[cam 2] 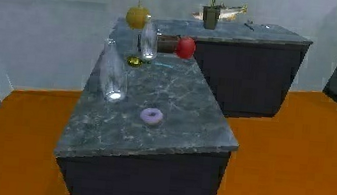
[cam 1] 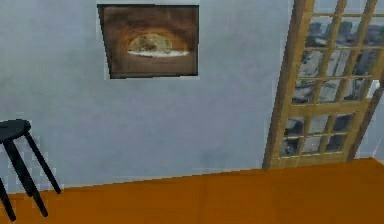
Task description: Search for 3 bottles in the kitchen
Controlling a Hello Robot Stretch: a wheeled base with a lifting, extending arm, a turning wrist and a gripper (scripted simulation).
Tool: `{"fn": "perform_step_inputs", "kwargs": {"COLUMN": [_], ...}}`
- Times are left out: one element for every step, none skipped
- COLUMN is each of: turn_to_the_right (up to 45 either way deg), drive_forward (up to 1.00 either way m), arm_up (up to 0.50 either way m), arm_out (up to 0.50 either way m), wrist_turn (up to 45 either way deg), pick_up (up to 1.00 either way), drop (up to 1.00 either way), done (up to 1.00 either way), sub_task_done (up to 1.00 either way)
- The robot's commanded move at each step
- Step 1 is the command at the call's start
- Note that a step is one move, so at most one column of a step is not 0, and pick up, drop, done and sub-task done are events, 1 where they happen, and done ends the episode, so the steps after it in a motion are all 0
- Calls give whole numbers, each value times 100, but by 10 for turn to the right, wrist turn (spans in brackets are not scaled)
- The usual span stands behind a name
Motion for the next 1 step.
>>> {"fn": "perform_step_inputs", "kwargs": {"turn_to_the_right": [-450], "drive_forward": [0], "arm_up": [0], "arm_out": [0], "wrist_turn": [0], "pick_up": [0], "drop": [0], "done": [0], "sub_task_done": [0]}}
